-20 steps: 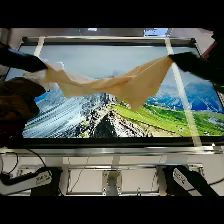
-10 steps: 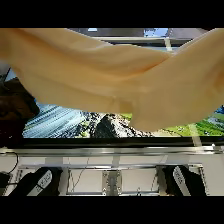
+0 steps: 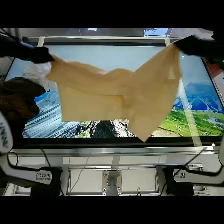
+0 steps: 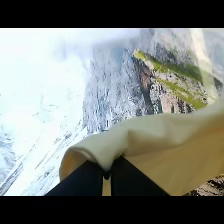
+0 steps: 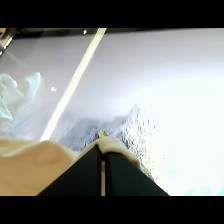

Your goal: Fold the shirts.

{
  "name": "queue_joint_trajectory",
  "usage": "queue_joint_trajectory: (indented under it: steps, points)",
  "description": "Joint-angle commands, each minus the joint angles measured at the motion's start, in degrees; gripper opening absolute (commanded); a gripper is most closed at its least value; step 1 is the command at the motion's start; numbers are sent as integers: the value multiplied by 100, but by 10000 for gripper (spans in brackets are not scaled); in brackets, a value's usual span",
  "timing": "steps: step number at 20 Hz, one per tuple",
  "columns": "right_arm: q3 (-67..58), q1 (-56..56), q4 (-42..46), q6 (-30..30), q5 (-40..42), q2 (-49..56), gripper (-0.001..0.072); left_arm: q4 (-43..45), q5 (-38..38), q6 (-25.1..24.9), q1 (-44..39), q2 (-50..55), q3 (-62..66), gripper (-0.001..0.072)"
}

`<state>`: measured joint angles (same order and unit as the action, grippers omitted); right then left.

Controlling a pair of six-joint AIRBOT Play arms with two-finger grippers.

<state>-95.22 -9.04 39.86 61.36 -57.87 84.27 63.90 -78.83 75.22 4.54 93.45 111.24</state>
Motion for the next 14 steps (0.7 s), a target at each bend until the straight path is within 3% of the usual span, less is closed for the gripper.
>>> queue_joint_trajectory:
  steps: [1,2,3,5,7,10,14]
  points:
    - [-13,896,682,39,1617,1519,76,-155,1067,457,-210,1491,-4,321]
    - [-13,1010,667,61,2151,1744,242,-391,1541,531,-203,1676,0,699]
    - [-13,1084,669,79,2658,1880,398,-538,2087,629,-186,1762,0,701]
    - [-33,1047,686,79,3230,1908,417,-719,2859,658,-122,1753,162,701]
    - [-164,765,704,79,3051,1735,415,-977,3091,669,63,1692,721,698]
    - [-214,11,1141,107,2168,1058,406,-1508,3300,540,564,946,901,694]
    - [-208,-1349,2118,774,216,68,407,-1268,3036,-415,1392,-706,398,690]
